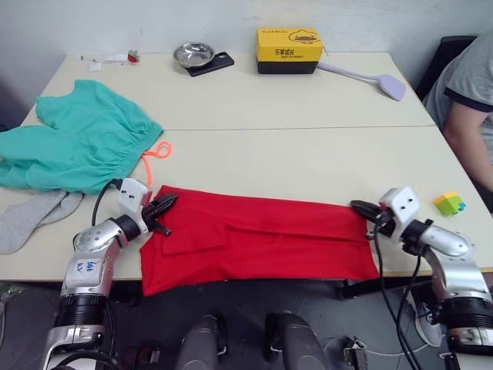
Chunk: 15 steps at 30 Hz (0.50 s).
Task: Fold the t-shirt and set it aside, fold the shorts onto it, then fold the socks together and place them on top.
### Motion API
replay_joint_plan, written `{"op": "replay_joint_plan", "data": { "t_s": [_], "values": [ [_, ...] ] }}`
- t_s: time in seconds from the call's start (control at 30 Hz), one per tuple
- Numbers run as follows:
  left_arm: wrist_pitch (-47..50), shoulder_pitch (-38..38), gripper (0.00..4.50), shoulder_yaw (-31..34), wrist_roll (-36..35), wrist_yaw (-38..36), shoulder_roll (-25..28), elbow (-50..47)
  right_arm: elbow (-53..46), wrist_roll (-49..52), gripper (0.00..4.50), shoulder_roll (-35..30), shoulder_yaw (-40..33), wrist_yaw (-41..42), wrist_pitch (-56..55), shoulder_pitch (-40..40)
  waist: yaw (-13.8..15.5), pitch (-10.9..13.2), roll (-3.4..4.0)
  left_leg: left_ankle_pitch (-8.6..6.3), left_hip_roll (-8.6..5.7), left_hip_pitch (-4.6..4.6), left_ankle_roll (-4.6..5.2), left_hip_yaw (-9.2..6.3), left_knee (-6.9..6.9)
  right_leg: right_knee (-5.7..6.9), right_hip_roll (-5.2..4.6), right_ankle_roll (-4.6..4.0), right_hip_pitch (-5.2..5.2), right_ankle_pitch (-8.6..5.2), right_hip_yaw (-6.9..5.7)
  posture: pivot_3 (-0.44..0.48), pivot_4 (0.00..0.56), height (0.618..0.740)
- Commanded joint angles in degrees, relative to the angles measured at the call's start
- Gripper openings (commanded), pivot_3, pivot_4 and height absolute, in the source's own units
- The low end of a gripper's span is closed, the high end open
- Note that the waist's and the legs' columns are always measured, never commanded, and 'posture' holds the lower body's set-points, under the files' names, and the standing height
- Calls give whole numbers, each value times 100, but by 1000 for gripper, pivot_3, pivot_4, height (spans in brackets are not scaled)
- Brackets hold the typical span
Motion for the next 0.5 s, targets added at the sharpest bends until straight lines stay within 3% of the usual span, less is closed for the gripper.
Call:
{"op": "replay_joint_plan", "data": {
  "t_s": [0.03,0.1,0.23,0.37,0.5],
  "values": [
    [-172,-134,158,295,-488,-675,226,-222,-207,778,0,-12,-344,756,-383,-160,-24,0,0,0,3,0,-2,4,-3,0,4,0,-3,0,3,0,150,740],
    [-113,-98,158,254,-762,-1262,352,-494,-649,1178,0,58,-312,1151,-218,-124,-37,0,0,1,6,3,-4,7,-5,1,9,0,-3,0,6,0,150,740],
    [81,91,158,-233,-859,-1997,554,-1181,-1582,895,0,110,384,1313,-22,94,-14,0,0,-1,8,5,-9,7,-4,1,9,-1,-1,0,8,0,150,740],
    [178,200,158,-489,-765,-2088,524,-1472,-2061,601,0,356,819,869,341,212,12,0,0,-13,6,9,-28,8,-5,-1,6,-2,2,-1,12,0,150,740],
    [-157,378,158,-698,-224,-1828,539,-1261,-2210,-2,0,505,1230,441,295,511,21,0,0,-14,4,2,-28,6,-2,-2,2,-2,-3,-1,11,0,150,740]
  ]
}}
